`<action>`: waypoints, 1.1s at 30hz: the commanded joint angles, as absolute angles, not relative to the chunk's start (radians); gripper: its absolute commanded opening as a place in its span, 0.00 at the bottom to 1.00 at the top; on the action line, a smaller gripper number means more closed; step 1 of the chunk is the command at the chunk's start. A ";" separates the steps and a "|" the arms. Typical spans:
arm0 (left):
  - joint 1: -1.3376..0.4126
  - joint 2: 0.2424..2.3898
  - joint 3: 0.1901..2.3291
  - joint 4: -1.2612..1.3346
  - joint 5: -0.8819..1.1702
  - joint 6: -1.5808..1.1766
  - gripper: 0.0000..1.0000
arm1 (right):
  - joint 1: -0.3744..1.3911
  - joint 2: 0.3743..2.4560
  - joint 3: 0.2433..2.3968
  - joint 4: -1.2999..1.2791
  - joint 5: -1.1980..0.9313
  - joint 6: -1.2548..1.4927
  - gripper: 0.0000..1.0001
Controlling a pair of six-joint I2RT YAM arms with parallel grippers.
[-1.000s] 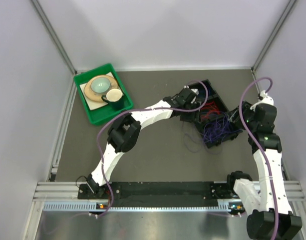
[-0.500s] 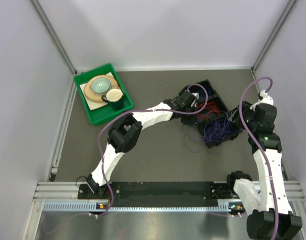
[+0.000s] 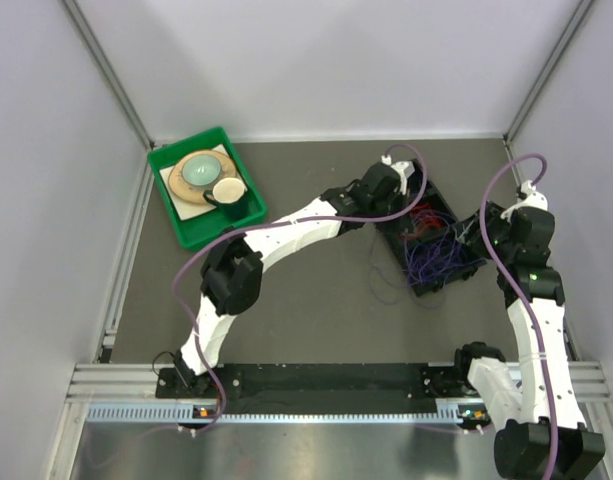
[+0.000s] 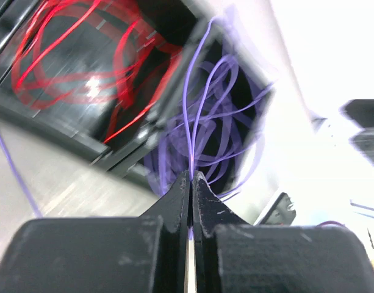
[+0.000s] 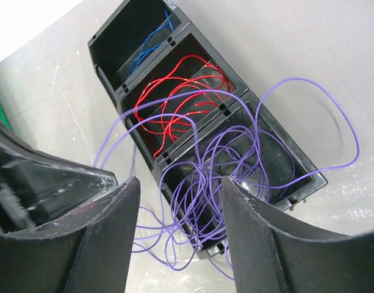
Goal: Untangle the cables
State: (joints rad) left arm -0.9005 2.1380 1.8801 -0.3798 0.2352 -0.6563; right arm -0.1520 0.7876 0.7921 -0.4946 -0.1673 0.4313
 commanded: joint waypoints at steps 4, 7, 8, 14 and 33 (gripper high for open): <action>-0.930 2.163 2.005 -0.307 0.276 -0.655 0.00 | -0.163 0.759 0.816 -0.466 -0.169 0.434 0.56; -0.951 2.187 2.019 -0.290 0.333 -0.666 0.00 | -0.163 0.753 0.824 -0.469 -0.152 0.431 0.56; -0.959 2.198 2.019 -0.285 0.347 -0.673 0.00 | -0.163 0.758 0.828 -0.469 -0.149 0.431 0.56; -0.997 2.287 2.014 -0.276 0.347 -0.706 0.00 | -0.178 0.758 0.839 -0.471 -0.166 0.440 0.55; -1.029 2.534 2.207 -0.399 0.118 -0.637 0.00 | -0.253 0.805 0.782 -0.462 -0.213 0.466 0.00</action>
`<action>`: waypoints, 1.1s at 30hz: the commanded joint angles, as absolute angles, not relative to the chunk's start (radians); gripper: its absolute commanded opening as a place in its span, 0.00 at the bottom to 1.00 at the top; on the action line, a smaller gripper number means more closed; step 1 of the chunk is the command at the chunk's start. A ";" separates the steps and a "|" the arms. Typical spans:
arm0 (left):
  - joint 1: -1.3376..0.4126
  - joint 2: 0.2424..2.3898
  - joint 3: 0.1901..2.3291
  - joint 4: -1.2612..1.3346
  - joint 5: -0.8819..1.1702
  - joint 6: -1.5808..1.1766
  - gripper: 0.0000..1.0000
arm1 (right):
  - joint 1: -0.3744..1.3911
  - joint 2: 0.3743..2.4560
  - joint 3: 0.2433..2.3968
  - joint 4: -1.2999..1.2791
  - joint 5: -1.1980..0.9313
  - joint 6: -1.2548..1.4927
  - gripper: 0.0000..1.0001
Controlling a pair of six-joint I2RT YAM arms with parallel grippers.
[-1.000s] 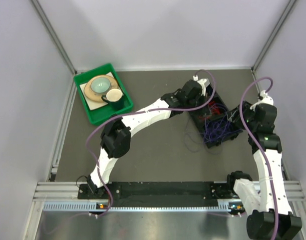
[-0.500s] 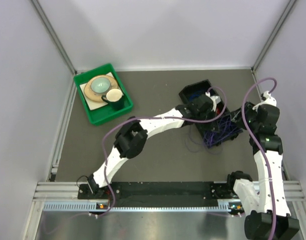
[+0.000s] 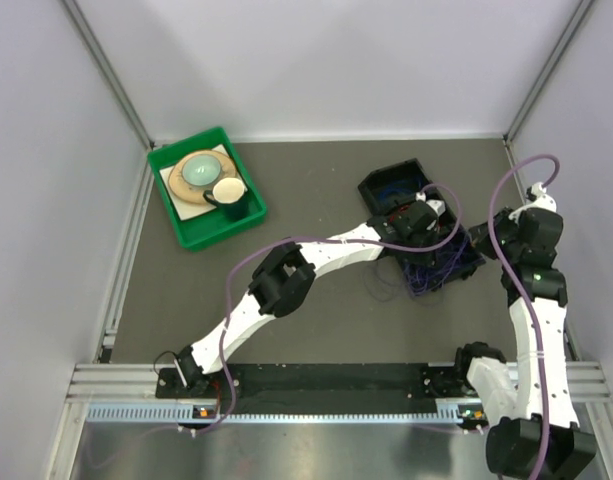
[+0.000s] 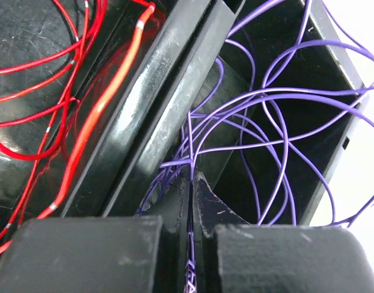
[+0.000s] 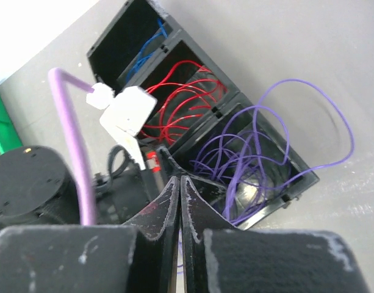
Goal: Untangle the cables
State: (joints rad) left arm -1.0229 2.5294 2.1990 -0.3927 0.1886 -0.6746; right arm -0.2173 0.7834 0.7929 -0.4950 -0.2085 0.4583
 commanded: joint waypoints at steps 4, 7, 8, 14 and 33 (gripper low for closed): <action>-1.034 2.552 2.198 -0.414 0.103 -0.615 0.00 | -0.337 0.842 0.750 -0.448 -0.224 0.471 0.09; -1.039 2.548 2.177 -0.420 0.086 -0.592 0.00 | -0.428 0.888 0.739 -0.430 -0.239 0.486 0.32; -1.039 2.546 2.169 -0.423 0.075 -0.585 0.00 | -0.457 0.906 0.733 -0.416 -0.262 0.503 0.35; -1.025 2.455 2.033 -0.442 -0.038 -0.488 0.00 | -0.565 0.980 0.733 -0.377 -0.351 0.525 0.55; -0.914 2.350 1.890 -0.371 0.112 -0.407 0.00 | -0.509 1.034 0.537 -0.282 -0.517 0.574 0.61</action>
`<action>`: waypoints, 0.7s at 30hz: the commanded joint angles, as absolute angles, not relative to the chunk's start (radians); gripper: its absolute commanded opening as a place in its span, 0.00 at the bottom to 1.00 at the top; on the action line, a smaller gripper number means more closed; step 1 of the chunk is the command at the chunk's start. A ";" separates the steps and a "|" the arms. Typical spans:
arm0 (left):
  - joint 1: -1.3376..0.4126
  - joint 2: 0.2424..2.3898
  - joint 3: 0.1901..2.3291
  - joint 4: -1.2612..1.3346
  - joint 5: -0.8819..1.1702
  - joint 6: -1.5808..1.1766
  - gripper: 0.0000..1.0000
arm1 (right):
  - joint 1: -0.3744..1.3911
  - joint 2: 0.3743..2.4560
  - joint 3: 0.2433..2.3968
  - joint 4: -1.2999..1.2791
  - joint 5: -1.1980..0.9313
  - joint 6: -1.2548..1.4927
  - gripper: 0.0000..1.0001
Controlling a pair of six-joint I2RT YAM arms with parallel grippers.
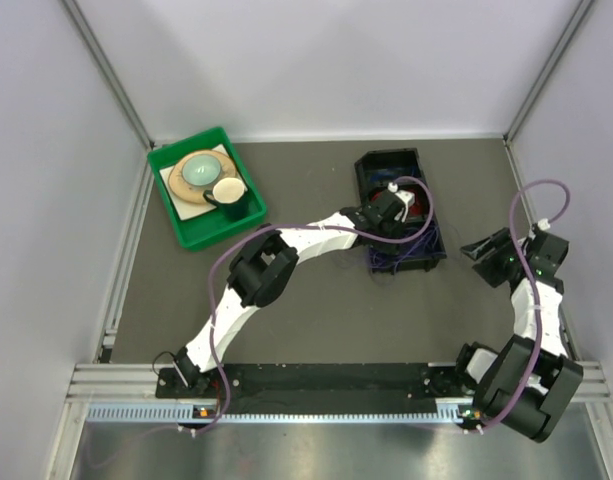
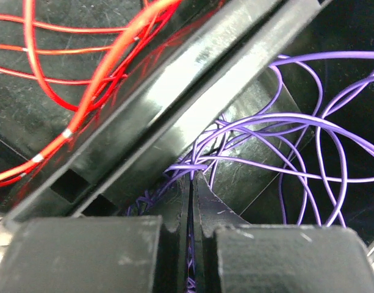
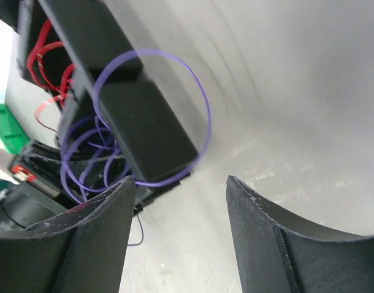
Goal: Untangle the cables
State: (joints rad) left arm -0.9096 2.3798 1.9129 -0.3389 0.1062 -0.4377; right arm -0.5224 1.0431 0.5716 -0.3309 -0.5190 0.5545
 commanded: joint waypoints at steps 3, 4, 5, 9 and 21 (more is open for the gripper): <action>-0.914 2.344 1.887 -0.373 0.109 -0.408 0.00 | -0.509 1.048 0.500 -0.250 -0.491 0.577 0.61; -0.914 2.342 1.885 -0.371 0.109 -0.410 0.00 | -0.509 1.060 0.489 -0.238 -0.491 0.597 0.61; -0.916 2.342 1.887 -0.371 0.117 -0.413 0.00 | -0.509 1.074 0.479 -0.212 -0.500 0.609 0.61; -0.916 2.335 1.887 -0.377 0.114 -0.416 0.00 | -0.509 1.124 0.437 -0.098 -0.526 0.681 0.60; -0.927 2.273 1.884 -0.423 0.054 -0.390 0.24 | -0.509 1.157 0.456 0.025 -0.555 0.782 0.49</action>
State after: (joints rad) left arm -0.9195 2.3531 1.8938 -0.3782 0.0929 -0.4149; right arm -0.5171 1.1633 0.4328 -0.0597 -0.5282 0.7437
